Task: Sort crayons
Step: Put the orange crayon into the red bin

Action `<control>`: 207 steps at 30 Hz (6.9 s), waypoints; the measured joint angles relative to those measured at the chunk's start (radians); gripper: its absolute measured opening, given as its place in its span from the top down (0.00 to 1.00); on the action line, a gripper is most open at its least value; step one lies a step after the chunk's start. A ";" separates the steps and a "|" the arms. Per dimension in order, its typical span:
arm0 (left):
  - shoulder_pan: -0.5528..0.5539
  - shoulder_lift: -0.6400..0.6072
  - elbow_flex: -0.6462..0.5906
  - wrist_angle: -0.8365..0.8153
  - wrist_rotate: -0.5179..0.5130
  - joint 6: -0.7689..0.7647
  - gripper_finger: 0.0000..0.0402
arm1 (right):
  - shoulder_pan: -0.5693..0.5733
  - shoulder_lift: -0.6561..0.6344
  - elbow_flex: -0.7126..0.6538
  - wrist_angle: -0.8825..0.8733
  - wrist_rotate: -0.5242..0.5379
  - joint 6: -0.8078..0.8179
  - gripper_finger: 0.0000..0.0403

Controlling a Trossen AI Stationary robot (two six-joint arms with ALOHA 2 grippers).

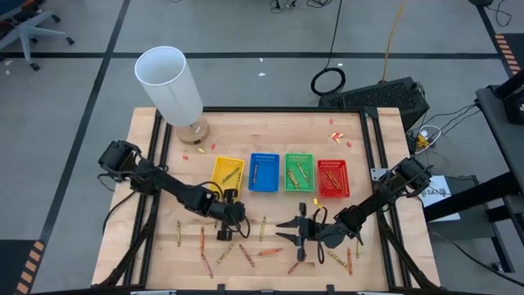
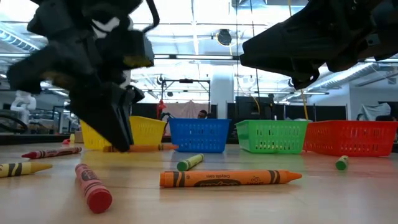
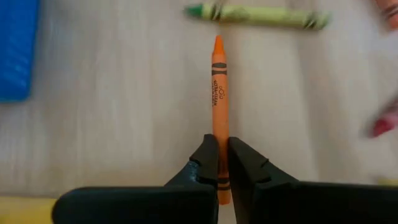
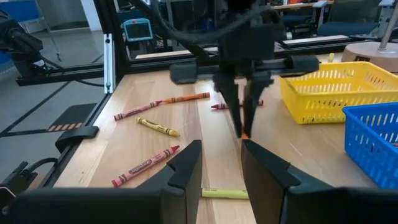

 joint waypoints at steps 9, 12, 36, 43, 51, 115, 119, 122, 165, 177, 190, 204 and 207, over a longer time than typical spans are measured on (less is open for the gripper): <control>-0.021 -0.073 0.002 0.002 -0.017 -0.050 0.97 | -0.004 0.000 0.001 -0.095 0.005 0.057 0.76; -0.028 -0.110 0.002 0.009 -0.025 -0.050 0.97 | -0.008 0.000 0.001 -0.123 0.006 0.088 0.76; -0.060 -0.270 0.003 0.396 -0.033 0.165 0.97 | -0.074 0.229 0.174 0.409 0.002 -0.304 0.74; -0.092 -0.270 0.003 0.437 -0.033 0.186 0.97 | -0.057 0.223 0.268 0.432 0.105 -0.499 0.65; -0.119 -0.269 0.003 0.456 -0.033 0.208 0.97 | -0.024 0.224 0.327 0.477 0.106 -0.652 0.60; -0.132 -0.274 0.003 0.176 -0.113 0.105 0.69 | 0.120 -0.101 0.385 -0.003 0.393 -0.876 0.97; -0.132 -0.265 0.003 0.173 -0.114 0.111 0.69 | 0.130 -0.197 0.385 -0.275 0.422 -0.729 0.97; -0.130 -0.265 0.003 0.169 -0.116 0.124 0.69 | 0.131 -0.246 0.385 -0.485 0.416 -0.559 0.97; -0.130 -0.265 0.002 0.217 -0.134 0.081 0.69 | 0.121 -0.266 0.385 -1.071 0.226 0.472 0.97; -0.130 -0.265 0.002 0.215 -0.134 0.081 0.69 | 0.104 -0.266 0.385 -1.119 0.205 0.483 0.97; -0.130 -0.265 0.002 0.215 -0.134 0.081 0.69 | 0.104 -0.266 0.385 -1.119 0.127 0.245 0.97; -0.130 -0.265 0.002 0.215 -0.134 0.081 0.69 | 0.097 -0.266 0.385 -1.118 0.128 0.137 0.97; -0.130 -0.265 0.002 0.215 -0.134 0.080 0.69 | 0.080 -0.281 0.385 -1.132 0.127 0.156 0.97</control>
